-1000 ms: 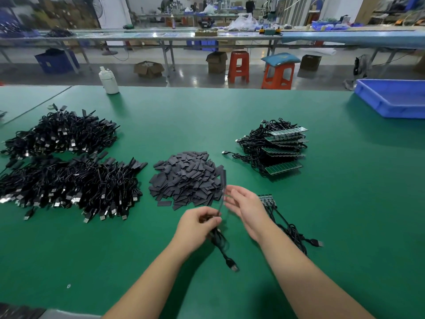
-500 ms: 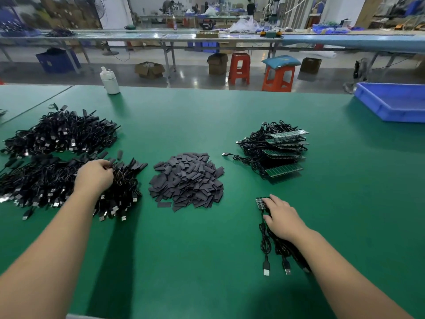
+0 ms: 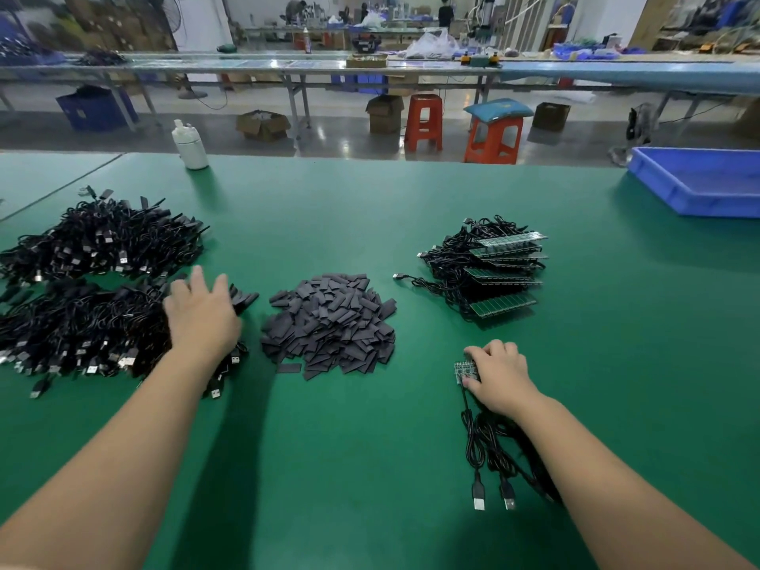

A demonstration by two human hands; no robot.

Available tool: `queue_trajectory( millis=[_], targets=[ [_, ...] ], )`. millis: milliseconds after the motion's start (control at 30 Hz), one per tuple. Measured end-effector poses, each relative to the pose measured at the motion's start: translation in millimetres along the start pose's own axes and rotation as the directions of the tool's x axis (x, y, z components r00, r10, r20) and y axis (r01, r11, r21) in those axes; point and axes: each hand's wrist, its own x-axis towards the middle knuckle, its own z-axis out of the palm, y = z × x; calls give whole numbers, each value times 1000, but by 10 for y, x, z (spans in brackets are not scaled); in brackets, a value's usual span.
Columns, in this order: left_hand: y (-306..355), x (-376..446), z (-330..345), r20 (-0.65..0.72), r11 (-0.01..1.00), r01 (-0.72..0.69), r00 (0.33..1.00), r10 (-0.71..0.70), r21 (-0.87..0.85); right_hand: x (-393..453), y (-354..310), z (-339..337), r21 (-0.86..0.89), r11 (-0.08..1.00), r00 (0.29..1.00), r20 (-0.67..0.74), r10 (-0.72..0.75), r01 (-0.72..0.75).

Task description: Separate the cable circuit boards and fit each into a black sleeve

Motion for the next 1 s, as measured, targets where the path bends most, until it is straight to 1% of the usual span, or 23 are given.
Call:
queue_trajectory(
  millis=[33,67,100,133,167,233,267,300,367,433,500,533,667,933,1000],
  targets=[
    [115,-55,-26,-79,994,-107,991,106,-11,4,-10,-12,37,999,1000,-4,0,0],
    [251,-115,-40,-124,976,-212,971,205,-45,7,-20,-30,93,996,1000,8,-1,1],
    [410,-191,-41,-128,947,-295,952,279,-125,5,-32,-57,155,988,999,34,-2,-3],
    [584,-291,-44,-94,907,-343,939,330,-244,0,-45,-94,211,977,998,65,-5,-9],
    [763,-413,-46,-38,851,-359,927,374,-383,-5,-64,-136,250,968,996,91,-13,-10],
    [1116,-696,-33,76,706,-307,888,454,-638,-5,-96,-220,280,960,994,102,-40,10],
    [1288,-846,-5,120,643,-263,865,488,-720,-5,-106,-252,288,957,994,94,-53,24],
    [1455,-986,43,156,600,-226,842,516,-767,-7,-113,-284,303,952,995,81,-61,34],
    [1753,-1242,156,238,562,-135,807,541,-816,-30,-126,-331,361,932,996,65,-52,25],
    [1965,-1420,223,333,524,10,782,526,-852,-65,-164,-362,417,909,998,55,-36,10],
    [2092,-1519,253,383,474,123,774,505,-872,-97,-205,-386,443,896,999,32,-39,21],
    [2123,-1549,247,387,459,143,777,497,-877,-109,-218,-395,453,891,999,16,-40,29],
    [2177,-1592,153,381,409,188,800,463,-893,-149,-237,-412,438,898,999,-27,-35,43],
    [2205,-1603,62,372,480,157,841,393,-863,-183,-297,-416,338,940,997,-68,-23,45],
    [2220,-1619,49,352,494,136,857,376,-859,-186,-292,-431,325,945,997,-76,-13,37]
  ],
)
